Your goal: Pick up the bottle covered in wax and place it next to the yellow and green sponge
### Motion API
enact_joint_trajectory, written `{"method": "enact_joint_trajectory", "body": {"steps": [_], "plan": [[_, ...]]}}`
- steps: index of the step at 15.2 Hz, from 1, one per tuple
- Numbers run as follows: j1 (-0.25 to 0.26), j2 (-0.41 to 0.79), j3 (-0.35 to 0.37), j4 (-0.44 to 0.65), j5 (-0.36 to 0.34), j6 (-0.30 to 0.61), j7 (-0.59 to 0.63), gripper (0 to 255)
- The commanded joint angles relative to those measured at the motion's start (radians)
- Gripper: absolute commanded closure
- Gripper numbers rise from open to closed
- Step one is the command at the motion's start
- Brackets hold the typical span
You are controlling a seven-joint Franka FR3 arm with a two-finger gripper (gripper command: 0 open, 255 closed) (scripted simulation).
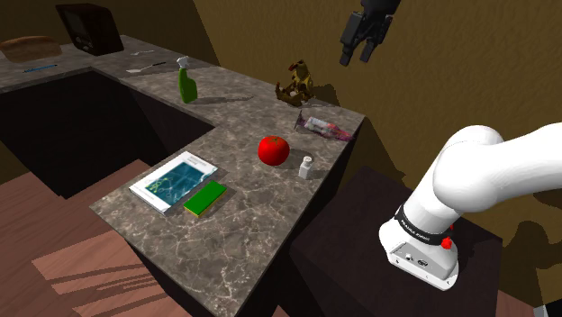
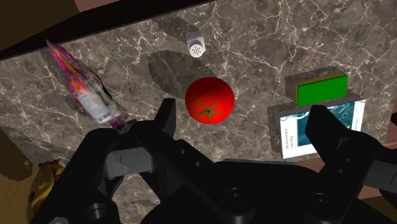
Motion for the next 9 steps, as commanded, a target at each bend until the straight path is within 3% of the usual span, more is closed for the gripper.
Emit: {"method": "enact_joint_trajectory", "body": {"steps": [1, 9], "plan": [[0.0, 0.0, 0.0, 0.0, 0.0, 0.0, 0.0, 0], [-0.033, -0.022, -0.112, -0.229, -0.11, 0.228, -0.171, 0]]}}
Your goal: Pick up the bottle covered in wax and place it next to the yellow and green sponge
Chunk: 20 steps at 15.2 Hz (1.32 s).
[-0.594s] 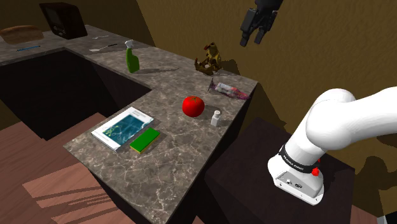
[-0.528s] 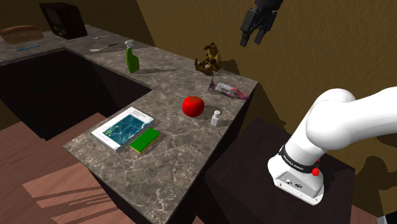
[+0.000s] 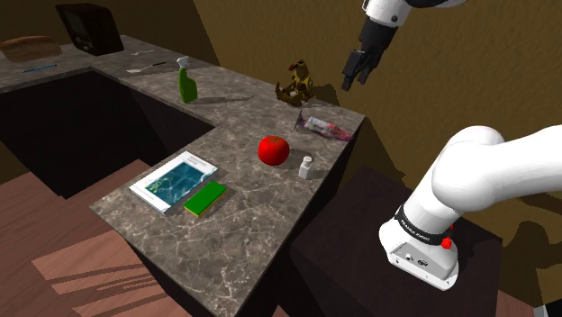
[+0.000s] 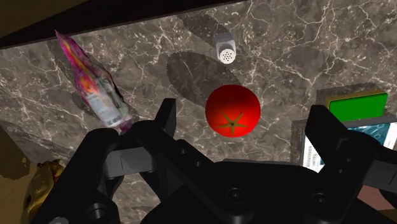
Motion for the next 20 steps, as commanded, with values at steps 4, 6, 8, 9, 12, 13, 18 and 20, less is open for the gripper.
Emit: {"method": "enact_joint_trajectory", "body": {"steps": [4, 6, 8, 9, 12, 13, 18, 20], "plan": [[-0.027, 0.037, -0.084, -0.107, -0.075, 0.163, -0.109, 0], [-0.039, 0.068, -0.122, -0.14, -0.105, 0.235, -0.152, 0], [-0.049, 0.108, -0.161, -0.166, -0.134, 0.31, -0.196, 0], [-0.054, 0.131, -0.181, -0.177, -0.148, 0.35, -0.218, 0], [-0.061, 0.217, -0.246, -0.197, -0.184, 0.471, -0.286, 0], [-0.062, 0.25, -0.268, -0.2, -0.194, 0.513, -0.309, 0], [-0.035, 0.446, -0.394, -0.188, -0.202, 0.725, -0.442, 0], [-0.003, 0.536, -0.453, -0.17, -0.173, 0.808, -0.513, 0]]}}
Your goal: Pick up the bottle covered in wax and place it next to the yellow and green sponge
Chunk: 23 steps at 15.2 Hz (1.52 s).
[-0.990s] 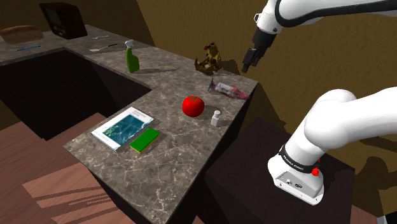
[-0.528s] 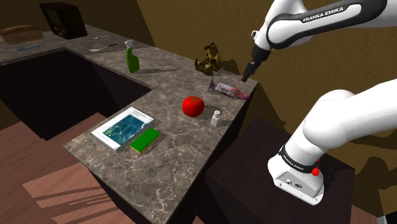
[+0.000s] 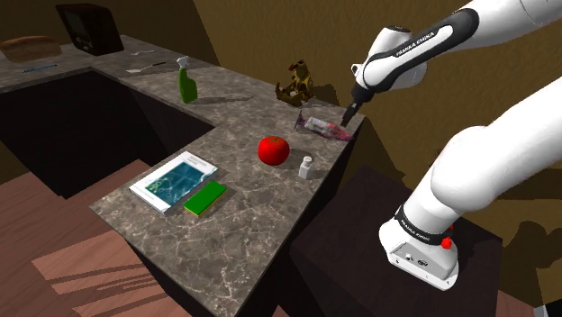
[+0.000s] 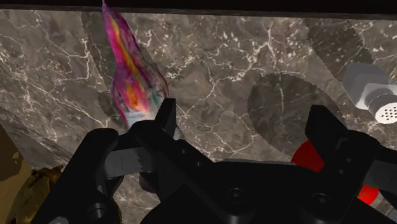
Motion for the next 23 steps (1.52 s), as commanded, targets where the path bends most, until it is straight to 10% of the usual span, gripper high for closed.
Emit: {"method": "enact_joint_trajectory", "body": {"steps": [1, 4, 7, 11, 15, 23], "plan": [[0.037, 0.089, -0.062, 0.019, 0.039, 0.082, -0.08, 0], [0.144, 0.241, -0.18, 0.063, 0.208, 0.194, -0.269, 0], [0.244, 0.433, -0.241, 0.138, 0.635, 0.254, -0.644, 0], [0.036, 0.644, -0.022, 0.284, 1.041, 0.261, -1.028, 0], [-0.133, 0.807, 0.125, 0.434, 1.219, 0.267, -1.237, 0], [-0.216, 0.921, 0.225, 0.517, 1.336, 0.3, -1.334, 0]]}}
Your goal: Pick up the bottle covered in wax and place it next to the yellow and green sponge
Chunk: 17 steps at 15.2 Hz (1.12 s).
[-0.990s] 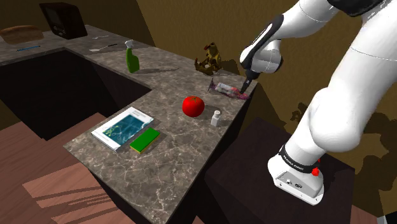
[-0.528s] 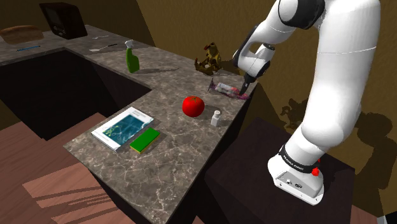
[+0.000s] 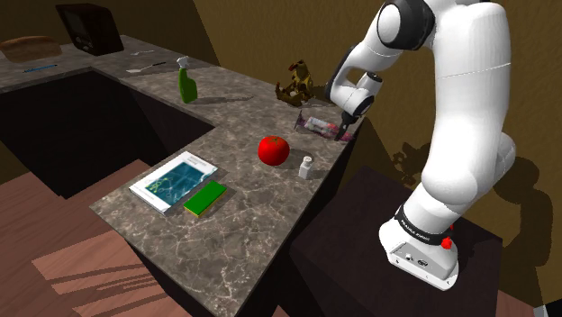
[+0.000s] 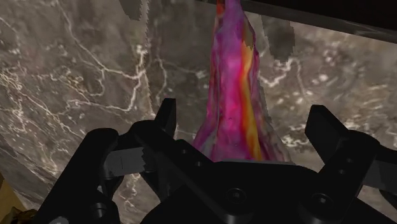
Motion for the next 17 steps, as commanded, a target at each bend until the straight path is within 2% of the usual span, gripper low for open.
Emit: {"method": "enact_joint_trajectory", "body": {"steps": [1, 8, 9, 17], "plan": [[-0.011, 0.018, 0.012, 0.015, 0.014, 0.003, -0.012, 0], [-0.011, 0.018, 0.012, 0.015, 0.014, 0.003, -0.012, 0], [-0.011, 0.018, 0.012, 0.015, 0.014, 0.003, -0.012, 255], [-0.011, 0.018, 0.012, 0.015, 0.014, 0.003, -0.012, 255]]}}
